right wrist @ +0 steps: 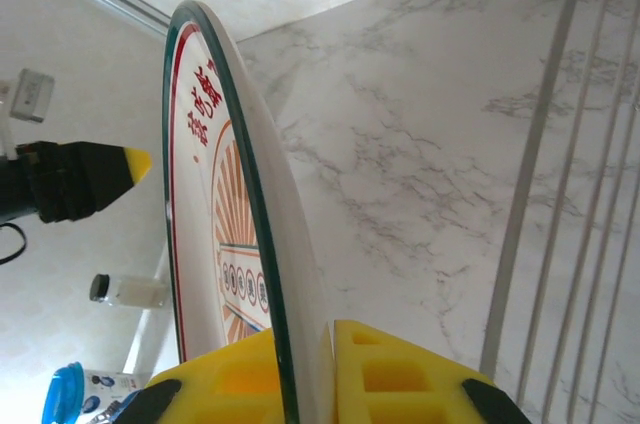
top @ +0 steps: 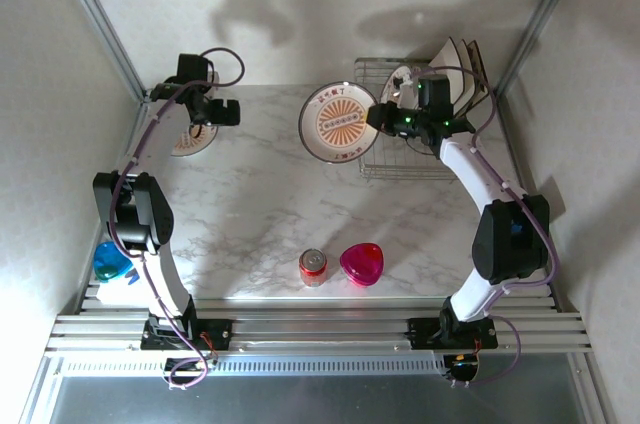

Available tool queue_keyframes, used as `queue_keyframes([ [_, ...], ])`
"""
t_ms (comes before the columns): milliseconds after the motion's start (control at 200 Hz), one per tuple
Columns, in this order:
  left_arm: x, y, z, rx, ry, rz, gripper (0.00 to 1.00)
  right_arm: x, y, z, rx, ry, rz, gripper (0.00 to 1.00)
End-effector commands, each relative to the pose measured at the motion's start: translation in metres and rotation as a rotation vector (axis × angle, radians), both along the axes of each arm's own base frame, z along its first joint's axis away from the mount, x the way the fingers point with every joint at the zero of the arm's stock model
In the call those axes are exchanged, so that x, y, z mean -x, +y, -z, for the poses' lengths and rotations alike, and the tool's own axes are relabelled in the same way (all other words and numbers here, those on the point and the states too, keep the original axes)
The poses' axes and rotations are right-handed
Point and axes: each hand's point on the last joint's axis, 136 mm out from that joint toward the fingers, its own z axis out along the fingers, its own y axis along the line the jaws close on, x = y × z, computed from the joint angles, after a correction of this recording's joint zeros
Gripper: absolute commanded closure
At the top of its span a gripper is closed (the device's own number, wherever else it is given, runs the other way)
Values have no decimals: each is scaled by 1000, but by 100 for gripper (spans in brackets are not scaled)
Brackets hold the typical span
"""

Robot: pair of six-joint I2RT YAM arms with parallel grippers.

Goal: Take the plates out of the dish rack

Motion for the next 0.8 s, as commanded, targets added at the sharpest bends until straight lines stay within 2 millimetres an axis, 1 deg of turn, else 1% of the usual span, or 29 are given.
queue_keyframes([
  [0,0,-14,-18,61,-58,19,1,-6,8,-34,-70,-104,-44,100],
  [70,-1,-28,-25,126,-88,71,0,-8,8,-35,-73,-101,-45,100],
  [120,0,-47,-32,210,-118,140,0,-9,8,-35,-80,-103,-45,100],
  [145,2,-59,-37,265,-134,189,0,-9,8,-35,-83,-101,-47,100],
  [245,15,-104,-61,497,-197,387,1,-11,9,-37,-101,-101,-52,100],
  [300,23,-122,-75,603,-232,474,0,-12,10,-39,-109,-104,-54,100],
  [345,29,-134,-82,679,-245,533,0,-13,11,-40,-118,-104,-59,100],
  [415,37,-147,-89,776,-253,601,0,-14,12,-42,-128,-106,-64,100],
  [511,43,-158,-91,857,-250,649,0,-16,14,-45,-144,-110,-70,100],
  [646,44,-168,-85,885,-234,662,0,-21,18,-49,-162,-117,-77,100],
  [791,39,-182,-77,903,-212,664,1,-25,29,-51,-175,-118,-97,100],
])
